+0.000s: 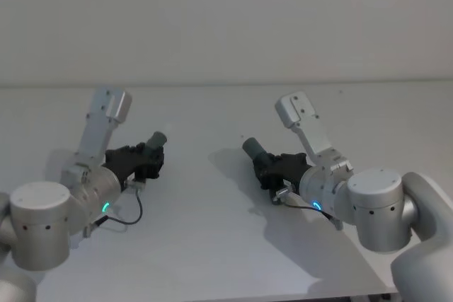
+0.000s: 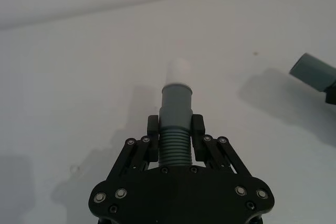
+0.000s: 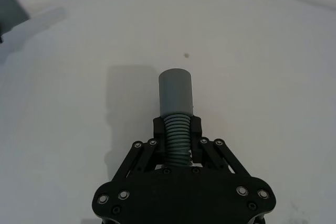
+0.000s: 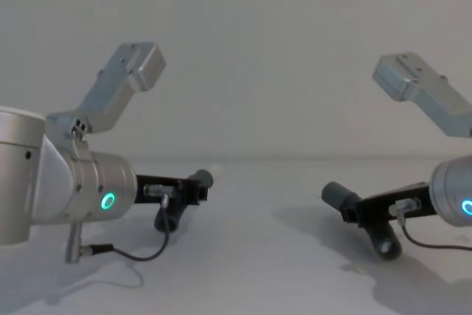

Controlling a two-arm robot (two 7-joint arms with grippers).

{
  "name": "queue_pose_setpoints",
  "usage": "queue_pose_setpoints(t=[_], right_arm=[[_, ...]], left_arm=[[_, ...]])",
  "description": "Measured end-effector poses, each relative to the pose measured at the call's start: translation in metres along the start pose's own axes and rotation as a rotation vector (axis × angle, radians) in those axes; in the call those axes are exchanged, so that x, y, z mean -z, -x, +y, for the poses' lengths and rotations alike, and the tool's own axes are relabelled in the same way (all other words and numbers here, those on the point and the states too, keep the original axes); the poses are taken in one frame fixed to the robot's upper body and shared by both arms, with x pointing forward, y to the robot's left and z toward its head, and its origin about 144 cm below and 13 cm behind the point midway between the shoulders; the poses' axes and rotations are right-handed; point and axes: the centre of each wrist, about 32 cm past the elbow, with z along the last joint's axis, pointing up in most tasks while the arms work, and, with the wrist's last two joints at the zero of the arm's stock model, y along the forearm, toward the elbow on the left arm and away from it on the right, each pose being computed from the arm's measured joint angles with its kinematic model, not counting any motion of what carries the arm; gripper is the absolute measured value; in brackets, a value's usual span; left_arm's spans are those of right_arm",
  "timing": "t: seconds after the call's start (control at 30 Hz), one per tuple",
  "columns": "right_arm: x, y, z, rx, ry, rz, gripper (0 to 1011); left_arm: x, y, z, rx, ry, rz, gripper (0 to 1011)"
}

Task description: Use both hands to pick up one end of the pipe from the table, align the ends, and insert them.

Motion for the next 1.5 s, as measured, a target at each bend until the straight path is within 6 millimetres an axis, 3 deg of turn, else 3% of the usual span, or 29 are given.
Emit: queue_pose_setpoints(t=[0.67, 1.5], right_arm=[[-0.008, -0.016, -0.03, -0.152, -0.061, -0.268, 237], [-0.001, -0.042, -0.059, -0.328, -0.144, -0.519, 236]], left_arm=[[-0.021, -0.032, 0.016, 0.249, 0.089, -0.13, 329], [-0.051, -0.061, 0.033, 0.572, 0.043, -0.291, 329]])
